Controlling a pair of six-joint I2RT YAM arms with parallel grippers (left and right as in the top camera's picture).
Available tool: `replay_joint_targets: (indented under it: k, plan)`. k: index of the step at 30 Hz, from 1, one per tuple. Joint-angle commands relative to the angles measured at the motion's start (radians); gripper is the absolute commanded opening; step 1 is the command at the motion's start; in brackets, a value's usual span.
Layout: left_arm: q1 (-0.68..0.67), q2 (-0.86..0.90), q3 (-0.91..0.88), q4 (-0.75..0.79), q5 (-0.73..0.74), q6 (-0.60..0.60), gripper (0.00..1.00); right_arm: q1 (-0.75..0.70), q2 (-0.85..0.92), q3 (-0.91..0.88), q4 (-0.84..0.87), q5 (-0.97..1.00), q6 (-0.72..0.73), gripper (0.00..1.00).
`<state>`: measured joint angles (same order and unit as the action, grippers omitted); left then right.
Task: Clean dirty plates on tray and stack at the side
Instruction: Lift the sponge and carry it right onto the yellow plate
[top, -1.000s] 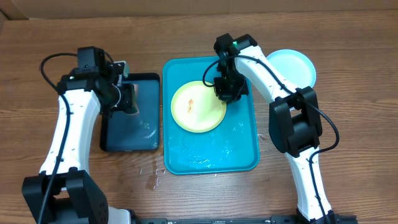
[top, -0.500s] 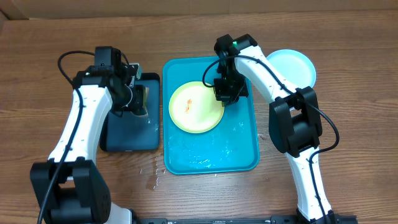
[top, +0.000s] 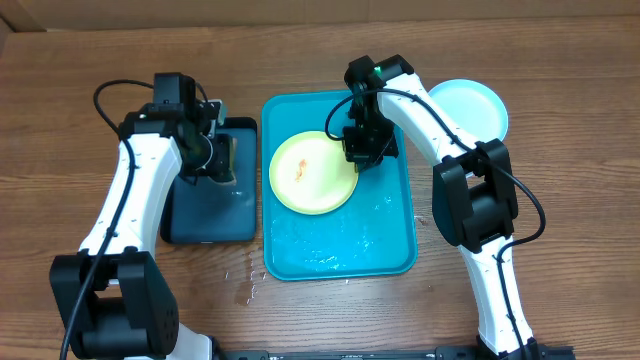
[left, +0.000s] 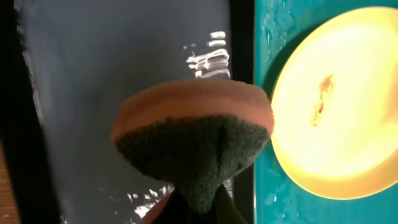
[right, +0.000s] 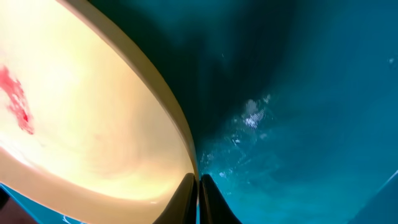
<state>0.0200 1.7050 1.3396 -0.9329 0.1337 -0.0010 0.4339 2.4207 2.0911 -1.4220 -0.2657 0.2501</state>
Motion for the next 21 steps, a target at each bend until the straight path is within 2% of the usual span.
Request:
replay_joint_targets:
  k: [1,4,5,6,7,10,13,19,21]
  plan:
    - [-0.024,0.003,0.083,-0.011,-0.04,-0.014,0.04,0.005,-0.047,0.004,0.019,-0.014,-0.019,0.04]
    - [-0.052,0.003,0.13,-0.017,-0.029,-0.02,0.04,0.005,-0.047,0.004,0.03,-0.013,-0.019,0.06]
    - [-0.064,0.003,0.14,-0.016,-0.012,-0.035,0.04,0.005,-0.047,0.004,0.031,-0.013,-0.019,0.13]
    - [-0.076,0.003,0.143,-0.01,0.018,-0.049,0.04,0.005,-0.047,0.004,0.03,-0.013,-0.019,0.33]
    - [-0.089,0.003,0.143,-0.003,0.053,-0.061,0.04,0.005,-0.047,0.004,0.029,-0.013,-0.019,0.43]
    - [-0.127,0.016,0.141,0.003,0.109,-0.094,0.04,0.005,-0.047,0.003,0.026,-0.013,-0.018,0.56]
    - [-0.175,0.045,0.134,0.007,0.111,-0.139,0.04,0.005,-0.047,0.003,0.022,-0.013,-0.018,0.59]
    - [-0.237,0.161,0.127,0.031,0.111,-0.205,0.04,0.005,-0.047,0.003,0.013,-0.013,-0.018,0.58]
    - [-0.237,0.201,0.127,0.042,0.124,-0.205,0.04,0.005,-0.047,0.003,0.004,-0.013,-0.018,0.5]
